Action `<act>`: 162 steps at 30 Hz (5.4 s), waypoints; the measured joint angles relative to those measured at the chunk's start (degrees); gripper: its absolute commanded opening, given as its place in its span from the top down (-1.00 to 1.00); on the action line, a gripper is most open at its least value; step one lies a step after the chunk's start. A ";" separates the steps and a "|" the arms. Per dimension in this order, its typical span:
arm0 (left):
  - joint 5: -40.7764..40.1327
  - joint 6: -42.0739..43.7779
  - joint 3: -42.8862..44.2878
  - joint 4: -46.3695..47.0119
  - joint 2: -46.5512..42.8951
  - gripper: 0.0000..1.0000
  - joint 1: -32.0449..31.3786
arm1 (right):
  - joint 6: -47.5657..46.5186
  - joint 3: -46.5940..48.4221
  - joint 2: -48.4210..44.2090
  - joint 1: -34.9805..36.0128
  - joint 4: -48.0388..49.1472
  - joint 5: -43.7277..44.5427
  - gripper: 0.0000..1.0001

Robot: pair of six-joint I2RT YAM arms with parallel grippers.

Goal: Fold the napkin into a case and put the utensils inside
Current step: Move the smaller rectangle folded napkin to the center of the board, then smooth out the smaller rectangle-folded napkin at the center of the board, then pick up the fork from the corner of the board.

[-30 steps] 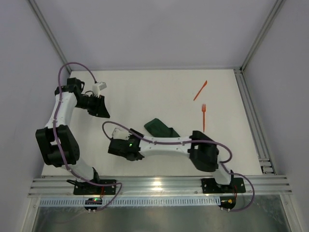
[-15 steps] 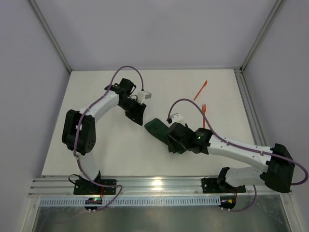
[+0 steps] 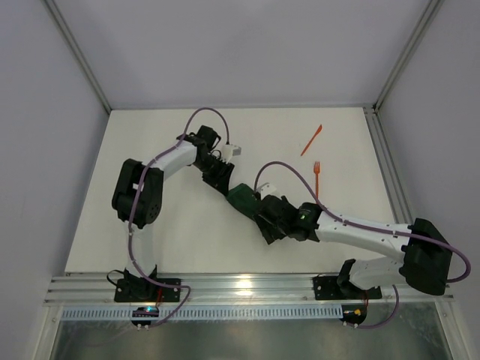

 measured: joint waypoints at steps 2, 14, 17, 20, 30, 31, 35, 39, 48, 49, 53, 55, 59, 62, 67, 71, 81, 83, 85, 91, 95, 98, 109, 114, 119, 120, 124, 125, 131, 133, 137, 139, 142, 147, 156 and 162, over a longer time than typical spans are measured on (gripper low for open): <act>0.15 -0.15 0.15 0.46 0.46 0.14 -0.02 | -2.23 0.28 0.81 0.35 -0.02 -0.28 -0.42; 2.36 -1.11 0.22 1.99 3.43 0.17 -0.31 | -4.15 8.87 16.52 0.59 -8.46 0.98 -0.04; 2.95 -1.16 0.22 2.38 4.13 0.28 -0.37 | -3.98 9.22 18.69 0.94 -9.94 1.16 0.11; 3.34 -1.29 0.22 2.67 4.50 0.64 -0.52 | -3.65 10.60 20.90 1.44 -11.39 2.23 0.17; 4.31 -1.05 0.55 3.13 5.84 0.95 -0.87 | -3.28 16.74 30.58 5.86 -16.90 9.97 0.88; 4.24 -1.03 0.72 3.13 5.84 0.95 -0.90 | -3.23 17.51 31.26 6.25 -17.86 11.21 0.92; 4.20 -1.03 2.03 3.10 5.84 0.95 -0.83 | -1.81 22.58 34.95 7.52 -23.37 19.52 0.92; 4.24 -1.03 4.13 3.17 5.84 0.96 -0.46 | 0.70 26.77 40.00 7.54 -29.05 28.96 0.93; 5.62 -0.59 5.88 2.84 5.88 0.96 0.31 | 8.57 29.31 51.41 8.85 -39.08 41.09 0.93; 5.66 -0.28 5.81 2.58 5.88 0.96 0.31 | 8.59 29.77 52.30 9.84 -39.50 40.85 0.92; 5.62 1.77 3.65 2.03 5.86 0.96 0.52 | 8.50 32.85 54.01 14.84 -39.89 37.48 0.92; 5.46 2.38 2.12 1.25 5.86 0.95 0.76 | 8.35 34.56 54.25 16.92 -39.15 34.84 0.93; 5.25 3.65 1.14 -0.52 5.84 0.87 1.70 | 7.58 35.95 54.27 18.29 -36.20 29.18 0.78; 5.01 4.20 1.14 -1.14 5.81 0.81 2.19 | 6.67 35.95 54.21 18.25 -34.23 26.27 0.39; 4.59 5.09 1.14 -2.10 4.85 0.80 2.54 | 5.33 35.98 50.90 17.88 -33.33 22.80 0.04; 4.31 5.53 1.14 -2.62 3.34 0.80 2.78 | 5.29 36.06 47.25 17.90 -29.66 18.71 -0.16; 3.78 6.49 1.18 -3.87 2.54 0.78 3.96 | 2.36 36.28 34.07 17.90 -21.84 11.04 -0.35; 3.67 6.49 1.22 -4.00 2.54 0.78 3.96 | 1.64 36.30 31.87 17.90 -20.94 9.97 -0.35; 3.56 6.49 1.29 -4.04 2.54 0.74 3.93 | 0.85 36.26 30.08 17.88 -20.06 9.11 -0.11; 3.08 6.45 1.49 -4.09 2.51 0.68 3.96 | 0.59 28.28 23.08 13.51 -12.41 5.01 0.50; 2.82 6.45 1.49 -4.02 2.51 0.68 3.96 | 0.79 19.23 17.99 8.02 -4.76 -0.11 0.86; 2.62 6.45 1.49 -4.02 2.51 0.68 4.00 | 0.92 14.27 17.07 5.77 1.11 -3.45 0.92; 2.49 6.14 1.49 -4.04 1.07 0.66 7.30 | 4.11 6.29 21.68 6.10 12.66 -9.09 0.92; 2.60 5.57 1.62 -4.11 -4.28 0.66 6.93 | 3.54 7.08 22.25 5.99 12.85 -8.35 0.93; 3.30 5.20 2.03 -4.20 -5.03 0.66 3.65 | 2.21 9.66 22.03 5.66 9.86 -6.14 0.88; 3.56 5.18 2.03 -4.26 -4.55 0.66 2.99 | 2.03 10.21 21.57 5.53 9.35 -5.84 0.85; 4.00 5.09 2.91 -4.20 -0.96 0.66 0.74 | 2.16 11.45 17.57 4.31 8.90 -4.42 0.82; 3.96 4.98 2.95 -4.20 -0.07 0.66 0.35 | 2.36 11.45 16.39 3.80 8.92 -4.07 0.82; 1.18 4.72 3.72 -3.69 4.81 0.67 -0.50 | 5.31 9.25 13.88 -0.31 9.29 -3.39 0.83; 0.48 4.70 3.72 -3.65 5.81 0.67 -0.48 | 6.23 7.17 13.84 -1.64 8.83 -3.28 0.81; 1.31 4.55 3.72 -3.39 6.03 0.63 -0.44 | 6.73 5.84 12.11 -5.18 6.73 -3.21 0.55; 2.03 4.48 3.72 -3.26 5.88 0.53 -0.42 | 6.32 6.32 9.14 -9.16 5.92 -2.91 0.06; 2.95 4.37 3.72 -3.23 4.74 0.35 -0.44 | 4.66 8.85 4.92 -19.08 5.73 -2.51 -0.41; 3.80 4.42 5.01 -3.87 1.31 0.27 -0.42 | 1.20 15.21 6.54 -38.36 5.75 -3.32 -0.99; 2.97 4.94 5.75 -3.85 -5.18 0.25 2.56 | -5.99 24.11 24.61 -50.05 1.92 -9.25 -0.01; 0.59 5.01 2.67 -3.08 -5.14 0.26 4.92 | -8.24 28.28 32.89 -51.78 -0.07 -10.21 -0.01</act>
